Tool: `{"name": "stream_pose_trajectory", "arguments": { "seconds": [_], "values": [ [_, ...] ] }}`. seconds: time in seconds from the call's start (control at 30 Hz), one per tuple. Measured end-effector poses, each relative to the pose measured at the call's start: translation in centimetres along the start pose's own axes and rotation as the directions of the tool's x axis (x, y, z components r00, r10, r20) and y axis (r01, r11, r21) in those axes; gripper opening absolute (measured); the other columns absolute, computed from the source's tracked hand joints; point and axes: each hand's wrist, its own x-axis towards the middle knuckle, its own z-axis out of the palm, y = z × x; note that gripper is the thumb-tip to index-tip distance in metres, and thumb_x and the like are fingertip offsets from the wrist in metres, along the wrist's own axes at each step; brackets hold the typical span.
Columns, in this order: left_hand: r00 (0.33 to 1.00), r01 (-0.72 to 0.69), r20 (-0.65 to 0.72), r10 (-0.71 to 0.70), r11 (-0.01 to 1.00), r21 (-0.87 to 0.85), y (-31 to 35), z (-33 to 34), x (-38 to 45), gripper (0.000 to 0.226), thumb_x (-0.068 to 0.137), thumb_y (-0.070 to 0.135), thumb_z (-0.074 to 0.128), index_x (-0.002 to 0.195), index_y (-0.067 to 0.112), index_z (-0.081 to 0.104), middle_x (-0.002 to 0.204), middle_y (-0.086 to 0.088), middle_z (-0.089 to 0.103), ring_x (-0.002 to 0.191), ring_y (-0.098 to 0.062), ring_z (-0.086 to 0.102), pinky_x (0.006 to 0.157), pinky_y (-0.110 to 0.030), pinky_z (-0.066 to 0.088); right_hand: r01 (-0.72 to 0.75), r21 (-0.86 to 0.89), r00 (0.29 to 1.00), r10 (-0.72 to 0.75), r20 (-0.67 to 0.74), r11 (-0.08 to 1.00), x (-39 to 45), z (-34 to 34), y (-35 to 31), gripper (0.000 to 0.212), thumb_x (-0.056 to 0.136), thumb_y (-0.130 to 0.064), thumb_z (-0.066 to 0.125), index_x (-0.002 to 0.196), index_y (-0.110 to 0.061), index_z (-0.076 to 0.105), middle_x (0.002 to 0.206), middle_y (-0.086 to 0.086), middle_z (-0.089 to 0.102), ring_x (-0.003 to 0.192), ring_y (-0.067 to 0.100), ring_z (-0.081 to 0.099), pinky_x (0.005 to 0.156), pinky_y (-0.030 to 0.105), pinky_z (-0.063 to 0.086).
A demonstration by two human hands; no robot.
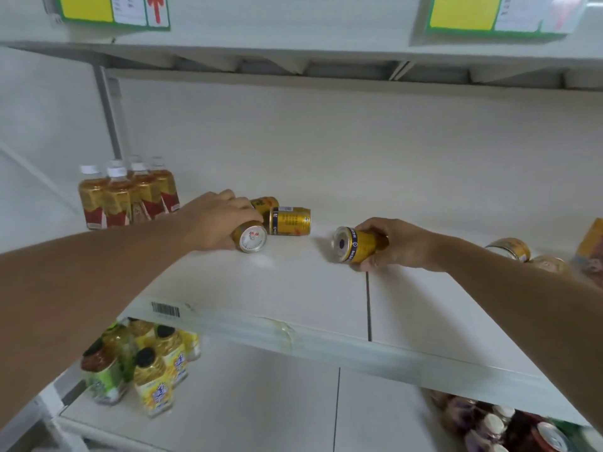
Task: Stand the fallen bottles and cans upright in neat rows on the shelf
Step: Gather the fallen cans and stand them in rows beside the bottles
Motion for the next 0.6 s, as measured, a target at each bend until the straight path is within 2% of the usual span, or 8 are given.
{"name": "stream_pose_trajectory", "arguments": {
  "seconds": [0.1, 0.2, 0.3, 0.4, 0.5, 0.6],
  "values": [
    [1.000, 0.003, -0.002, -0.003, 1.000, -0.017, -0.4, -0.2, -0.5, 0.074, 0.089, 0.059, 0.078, 0.154, 0.042, 0.046, 0.151, 0.011, 0.053, 0.125, -0.017, 0.050, 0.101, -0.040, 0.048, 0.006, 0.053, 0.999, -0.008, 0.031, 0.999, -0.1, -0.2, 0.2, 0.061, 0.074, -0.005, 0.095, 0.124, -0.027, 0.068, 0.118, -0.003, 0.074, 0.099, 0.007, 0.072, 0.079, 0.019, 0.056],
    [1.000, 0.014, 0.013, -0.014, 1.000, -0.007, -0.7, -0.3, -0.8, 0.076, 0.088, 0.058, 0.079, 0.154, 0.043, 0.046, 0.152, 0.013, 0.052, 0.127, -0.016, 0.049, 0.101, -0.040, 0.047, 0.008, 0.088, 1.000, -0.010, 0.025, 0.996, -0.1, -0.2, -0.1, 0.059, 0.075, -0.005, 0.094, 0.125, -0.023, 0.068, 0.124, 0.003, 0.072, 0.108, 0.019, 0.072, 0.088, 0.027, 0.058],
    [0.999, 0.046, 0.008, -0.046, 0.997, -0.060, -1.1, -0.1, -1.1, 0.078, 0.085, 0.057, 0.082, 0.153, 0.043, 0.047, 0.148, 0.014, 0.054, 0.126, -0.016, 0.049, 0.100, -0.042, 0.047, 0.010, 0.135, 1.000, -0.009, -0.007, 0.991, 0.0, 0.0, -0.7, 0.056, 0.075, -0.009, 0.096, 0.123, -0.020, 0.070, 0.125, 0.008, 0.070, 0.110, 0.029, 0.072, 0.090, 0.030, 0.058],
    [0.995, 0.098, -0.004, -0.100, 0.983, -0.157, -1.7, -0.1, -1.5, 0.081, 0.081, 0.059, 0.084, 0.152, 0.043, 0.049, 0.141, 0.014, 0.058, 0.124, -0.017, 0.050, 0.098, -0.044, 0.048, 0.026, 0.173, 0.998, -0.016, -0.055, 0.985, 0.4, 0.4, -1.7, 0.050, 0.073, -0.015, 0.097, 0.118, -0.021, 0.073, 0.113, 0.005, 0.073, 0.091, 0.017, 0.075, 0.079, 0.026, 0.060],
    [0.991, 0.127, -0.011, -0.133, 0.968, -0.218, -2.3, -0.1, -2.1, 0.079, 0.079, 0.062, 0.084, 0.149, 0.043, 0.051, 0.134, 0.015, 0.062, 0.120, -0.016, 0.051, 0.096, -0.045, 0.050, 0.061, 0.216, 0.989, -0.029, -0.147, 0.975, 0.8, 0.5, -2.8, 0.046, 0.072, -0.025, 0.098, 0.112, -0.024, 0.076, 0.094, -0.007, 0.074, 0.074, 0.001, 0.070, 0.065, 0.018, 0.052],
    [0.983, 0.172, -0.012, -0.182, 0.944, -0.281, -2.6, 0.1, -2.9, 0.079, 0.075, 0.066, 0.082, 0.144, 0.043, 0.053, 0.131, 0.015, 0.065, 0.119, -0.017, 0.054, 0.098, -0.045, 0.050, 0.105, 0.241, 0.970, -0.046, -0.239, 0.965, 1.4, 0.6, -4.0, 0.051, 0.071, -0.034, 0.099, 0.114, -0.025, 0.072, 0.097, -0.002, 0.075, 0.078, 0.008, 0.071, 0.070, 0.030, 0.059]
  ]
}}
